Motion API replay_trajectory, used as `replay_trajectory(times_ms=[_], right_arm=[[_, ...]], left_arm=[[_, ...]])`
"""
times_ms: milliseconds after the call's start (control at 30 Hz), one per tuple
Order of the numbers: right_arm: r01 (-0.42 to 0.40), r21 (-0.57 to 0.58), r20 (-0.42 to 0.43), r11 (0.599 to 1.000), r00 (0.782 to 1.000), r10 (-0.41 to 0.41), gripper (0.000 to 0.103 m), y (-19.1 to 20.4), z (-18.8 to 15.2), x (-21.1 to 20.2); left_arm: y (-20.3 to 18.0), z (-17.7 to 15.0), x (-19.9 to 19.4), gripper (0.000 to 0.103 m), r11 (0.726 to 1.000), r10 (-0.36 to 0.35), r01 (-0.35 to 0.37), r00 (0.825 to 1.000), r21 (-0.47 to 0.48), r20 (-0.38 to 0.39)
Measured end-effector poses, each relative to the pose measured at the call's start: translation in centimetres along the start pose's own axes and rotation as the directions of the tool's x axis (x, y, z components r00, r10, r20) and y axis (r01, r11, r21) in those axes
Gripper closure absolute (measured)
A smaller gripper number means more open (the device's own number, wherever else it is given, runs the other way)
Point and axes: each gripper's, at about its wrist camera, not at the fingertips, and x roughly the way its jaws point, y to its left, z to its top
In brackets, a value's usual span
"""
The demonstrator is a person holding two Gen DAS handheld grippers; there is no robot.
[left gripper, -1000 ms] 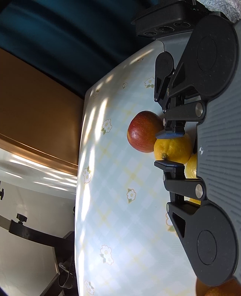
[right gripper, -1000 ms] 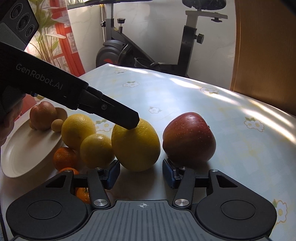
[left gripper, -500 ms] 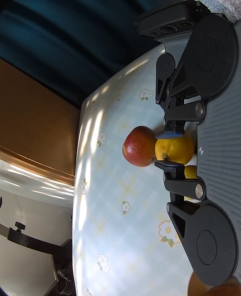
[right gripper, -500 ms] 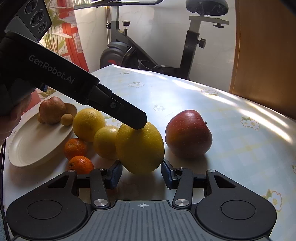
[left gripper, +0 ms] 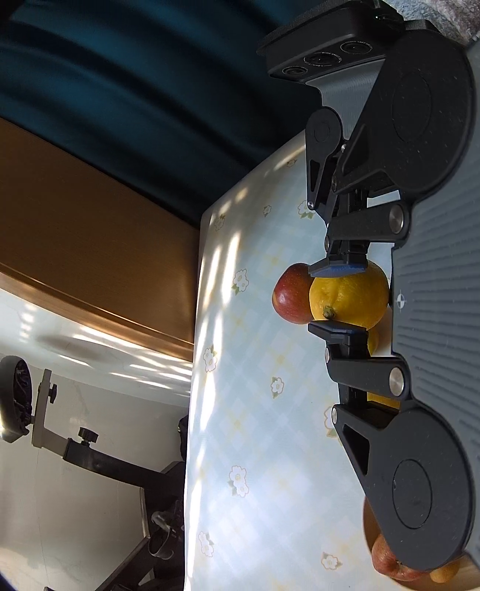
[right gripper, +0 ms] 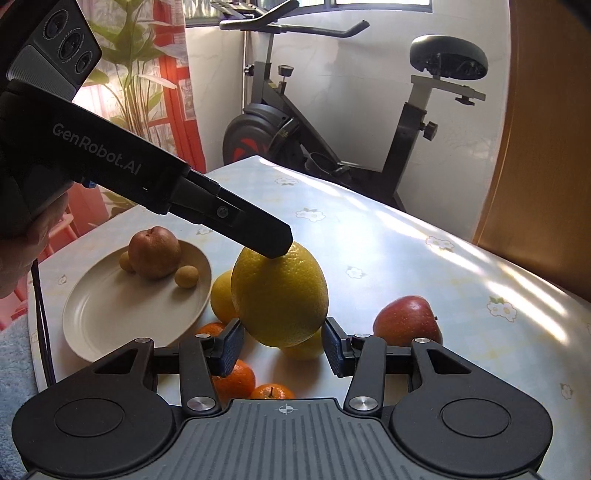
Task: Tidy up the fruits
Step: 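Carry the yellow lemon with the left gripper onto the cream plate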
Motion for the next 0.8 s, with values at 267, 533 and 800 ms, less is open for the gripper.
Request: replay_trajectory(times_ms=[267,533,800], right_arm=[[-0.087,-0.039,-0.027,0.995,0.996,0.086,0.06,5.9,1.7,3.3],[-0.12,-0.057,-0.113,0.991,0.987,0.113,0.06,9.3,1.9,7.6],[-0.183,-0.11,-0.158,0.977,0.974,0.164,0.06,12.9,2.7,9.9]], left_arm=[[3.9,-2.6,-4.4,0.076,0.994,0.076,-0.075,0.997,-0.077,0.012],[8.0,-4.3,-4.7,0.076,0.98,0.121,-0.123,0.992,-0.159,-0.022],[10.4,-5.9,-7.3,0.076,0.965,0.167,-0.169,0.986,-0.199,-0.028]])
